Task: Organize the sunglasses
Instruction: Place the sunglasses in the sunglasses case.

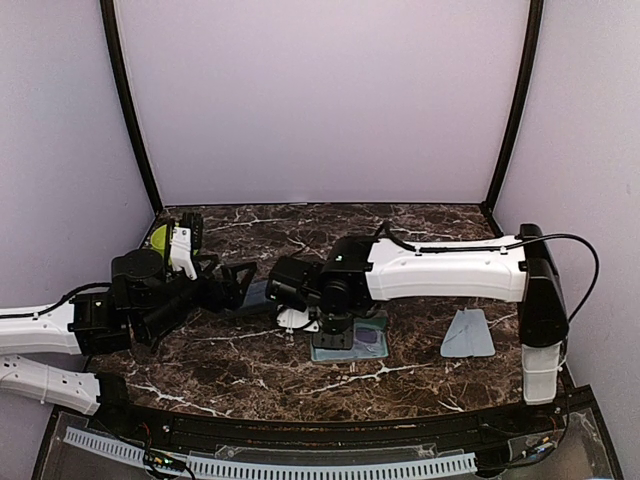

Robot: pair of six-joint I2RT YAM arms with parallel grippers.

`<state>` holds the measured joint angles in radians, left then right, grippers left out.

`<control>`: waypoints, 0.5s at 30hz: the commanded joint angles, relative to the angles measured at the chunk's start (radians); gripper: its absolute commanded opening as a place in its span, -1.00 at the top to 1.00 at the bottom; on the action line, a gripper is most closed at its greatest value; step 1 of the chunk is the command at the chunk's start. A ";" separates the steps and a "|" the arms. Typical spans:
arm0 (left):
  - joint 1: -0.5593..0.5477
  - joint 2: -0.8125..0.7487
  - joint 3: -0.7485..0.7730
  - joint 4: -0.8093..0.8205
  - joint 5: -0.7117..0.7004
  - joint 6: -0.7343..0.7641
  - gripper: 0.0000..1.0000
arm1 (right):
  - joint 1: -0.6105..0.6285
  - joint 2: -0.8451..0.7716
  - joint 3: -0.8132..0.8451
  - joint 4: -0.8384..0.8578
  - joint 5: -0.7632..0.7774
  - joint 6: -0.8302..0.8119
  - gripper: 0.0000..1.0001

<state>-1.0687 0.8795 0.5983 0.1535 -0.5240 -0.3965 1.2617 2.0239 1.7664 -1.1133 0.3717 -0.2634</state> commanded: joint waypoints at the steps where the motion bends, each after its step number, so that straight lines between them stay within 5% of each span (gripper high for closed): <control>1: 0.007 -0.021 -0.015 -0.012 -0.027 0.008 -0.93 | 0.014 0.046 0.052 -0.037 0.039 -0.039 0.37; 15: 0.010 -0.020 -0.036 0.000 -0.025 -0.005 -0.93 | 0.024 0.132 0.090 -0.074 0.075 -0.078 0.35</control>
<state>-1.0637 0.8753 0.5808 0.1509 -0.5377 -0.3969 1.2739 2.1452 1.8160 -1.1641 0.4225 -0.3252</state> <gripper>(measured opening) 0.964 0.458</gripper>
